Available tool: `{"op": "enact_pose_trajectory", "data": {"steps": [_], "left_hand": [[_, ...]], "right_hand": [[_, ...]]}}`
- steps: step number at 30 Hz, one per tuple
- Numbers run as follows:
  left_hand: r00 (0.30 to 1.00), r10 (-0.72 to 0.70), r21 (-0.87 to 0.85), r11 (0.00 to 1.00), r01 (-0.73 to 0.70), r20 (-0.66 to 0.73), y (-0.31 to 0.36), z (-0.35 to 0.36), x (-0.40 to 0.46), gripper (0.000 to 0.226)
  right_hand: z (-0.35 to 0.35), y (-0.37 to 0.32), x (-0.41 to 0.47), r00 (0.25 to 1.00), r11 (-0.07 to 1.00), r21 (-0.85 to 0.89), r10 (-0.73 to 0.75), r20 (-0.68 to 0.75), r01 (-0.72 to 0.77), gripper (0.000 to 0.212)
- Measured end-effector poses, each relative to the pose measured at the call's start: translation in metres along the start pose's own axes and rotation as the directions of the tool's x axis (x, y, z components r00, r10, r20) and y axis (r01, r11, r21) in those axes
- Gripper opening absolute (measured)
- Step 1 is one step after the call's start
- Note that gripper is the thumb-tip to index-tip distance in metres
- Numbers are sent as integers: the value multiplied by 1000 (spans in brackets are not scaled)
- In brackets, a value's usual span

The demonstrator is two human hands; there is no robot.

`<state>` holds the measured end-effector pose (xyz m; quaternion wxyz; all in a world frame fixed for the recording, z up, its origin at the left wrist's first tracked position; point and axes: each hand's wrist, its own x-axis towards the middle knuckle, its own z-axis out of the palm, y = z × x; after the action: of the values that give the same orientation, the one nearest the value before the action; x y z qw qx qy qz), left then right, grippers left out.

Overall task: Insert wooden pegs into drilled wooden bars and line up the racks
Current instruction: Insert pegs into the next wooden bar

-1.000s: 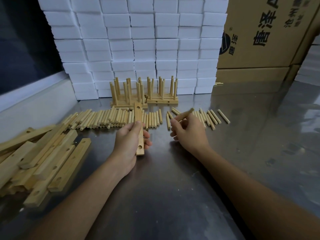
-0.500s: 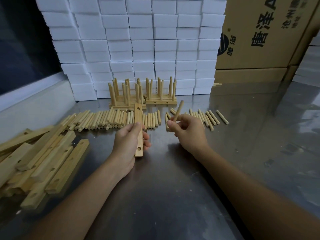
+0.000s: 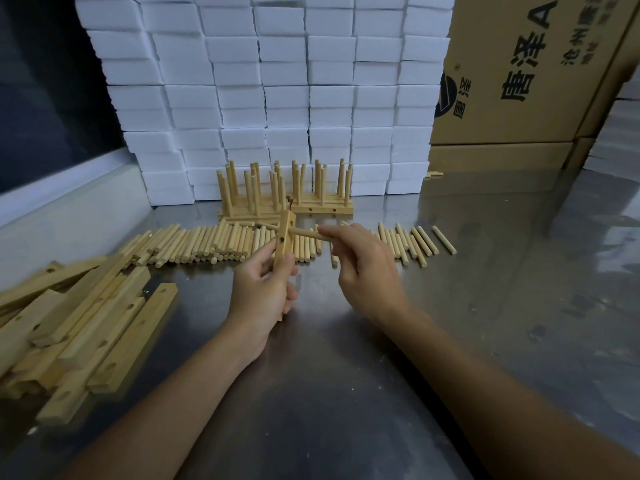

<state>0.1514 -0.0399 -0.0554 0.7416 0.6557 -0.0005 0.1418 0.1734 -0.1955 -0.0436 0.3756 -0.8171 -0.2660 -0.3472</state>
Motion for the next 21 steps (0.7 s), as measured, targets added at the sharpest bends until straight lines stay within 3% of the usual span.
{"op": "enact_pose_trajectory", "data": {"steps": [7, 9, 11, 14, 17, 21], "left_hand": [[999, -13, 21, 1000, 12, 39, 3, 0, -2, 27], [998, 21, 25, 999, -23, 56, 6, 1, -4, 41], [995, 80, 97, 992, -85, 60, 6, 0, -5, 51], [981, 183, 277, 941, -195, 70, 1, -1, -2, 34], [960, 260, 429, 859, -279, 103, -3, -2, -2, 40], [947, 288, 503, 803, -321, 143, 1, -1, -5, 40]], "right_hand": [[-1, 3, 0, 998, 998, 38, 56, -11, -56, 31], [-2, 3, 0, 999, 999, 16, 37, -19, -37, 29], [-3, 3, 1, 1000, 999, -32, 16, -22, -16, 28], [-4, 2, 1, 999, 997, -69, 33, 1, -33, 20], [-2, -1, 1, 999, 993, -110, 40, 33, -37, 15], [-3, -1, -2, 999, 987, -158, 43, 8, -41, 18]]}}
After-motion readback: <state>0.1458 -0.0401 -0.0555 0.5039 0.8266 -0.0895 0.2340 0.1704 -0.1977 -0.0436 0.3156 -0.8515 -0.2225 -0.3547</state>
